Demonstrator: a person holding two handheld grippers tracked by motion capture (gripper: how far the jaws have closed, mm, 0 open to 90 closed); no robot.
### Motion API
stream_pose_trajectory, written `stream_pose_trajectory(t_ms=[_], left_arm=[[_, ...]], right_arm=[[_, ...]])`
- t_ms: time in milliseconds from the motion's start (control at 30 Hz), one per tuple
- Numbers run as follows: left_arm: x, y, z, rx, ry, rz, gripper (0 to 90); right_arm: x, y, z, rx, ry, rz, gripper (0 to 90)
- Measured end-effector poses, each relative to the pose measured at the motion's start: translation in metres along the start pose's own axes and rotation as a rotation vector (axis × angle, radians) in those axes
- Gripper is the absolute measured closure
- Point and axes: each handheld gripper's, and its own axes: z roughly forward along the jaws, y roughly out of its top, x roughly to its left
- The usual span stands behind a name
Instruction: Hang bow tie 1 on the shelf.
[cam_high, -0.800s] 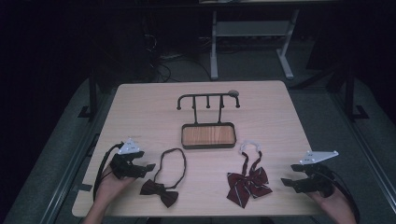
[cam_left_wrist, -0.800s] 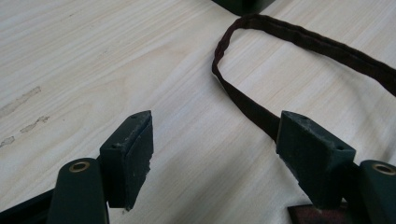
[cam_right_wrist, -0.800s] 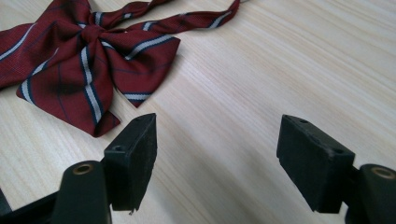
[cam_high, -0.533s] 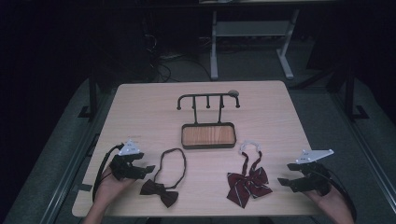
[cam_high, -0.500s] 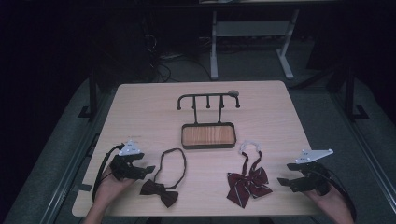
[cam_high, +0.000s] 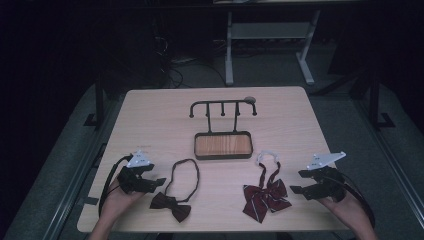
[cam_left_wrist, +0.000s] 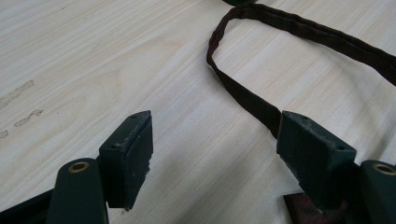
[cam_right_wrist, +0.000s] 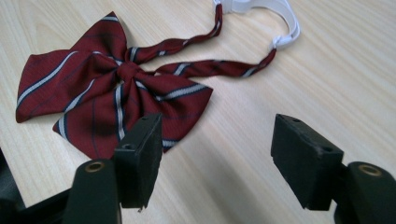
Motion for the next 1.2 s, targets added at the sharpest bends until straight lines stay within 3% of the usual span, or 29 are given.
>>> stream_pose_trajectory(t_ms=[500,800,1200], left_arm=[[-0.001,0.001,-0.001,0.0,0.004,0.017,27.4],[0.0,0.001,-0.001,-0.001,0.004,0.02,27.3],[-0.001,0.0,-0.001,-0.007,-0.002,0.023,27.3]], right_arm=[[-0.006,0.034,0.009,0.057,0.036,-0.051,40.9],[-0.011,0.053,0.014,0.095,0.022,-0.087,45.9],[-0.019,0.072,0.023,0.141,0.011,-0.084,50.6]])
